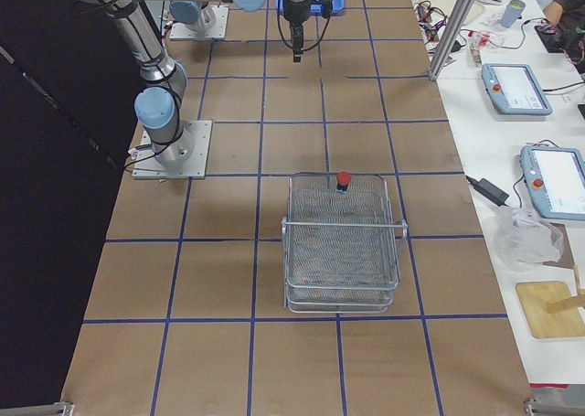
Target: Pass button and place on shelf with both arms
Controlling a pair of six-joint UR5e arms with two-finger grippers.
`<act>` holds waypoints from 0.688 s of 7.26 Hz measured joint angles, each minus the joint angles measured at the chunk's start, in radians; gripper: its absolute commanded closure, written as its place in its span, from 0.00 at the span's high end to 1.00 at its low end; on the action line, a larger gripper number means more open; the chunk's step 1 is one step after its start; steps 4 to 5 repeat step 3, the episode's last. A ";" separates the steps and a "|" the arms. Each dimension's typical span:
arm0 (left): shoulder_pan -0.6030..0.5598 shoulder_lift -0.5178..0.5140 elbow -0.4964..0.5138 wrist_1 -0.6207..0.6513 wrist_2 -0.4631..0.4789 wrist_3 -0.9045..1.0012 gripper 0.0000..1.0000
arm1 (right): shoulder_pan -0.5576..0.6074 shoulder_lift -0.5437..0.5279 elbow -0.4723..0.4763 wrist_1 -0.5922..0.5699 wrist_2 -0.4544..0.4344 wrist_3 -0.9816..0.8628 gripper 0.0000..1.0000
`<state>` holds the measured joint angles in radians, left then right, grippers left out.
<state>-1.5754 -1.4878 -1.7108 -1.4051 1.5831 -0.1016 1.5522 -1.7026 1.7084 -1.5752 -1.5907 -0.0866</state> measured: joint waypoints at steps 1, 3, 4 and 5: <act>0.000 0.000 0.000 0.000 0.000 -0.001 1.00 | 0.001 -0.005 0.003 0.002 0.000 0.002 1.00; 0.000 0.000 0.000 0.000 0.000 -0.001 1.00 | 0.003 -0.007 0.005 0.000 0.002 0.005 1.00; 0.000 0.000 0.000 0.000 0.000 -0.001 1.00 | 0.003 -0.007 0.005 0.000 0.002 0.005 1.00; 0.000 0.000 0.000 0.000 0.000 -0.001 1.00 | 0.003 -0.007 0.005 0.000 0.002 0.005 1.00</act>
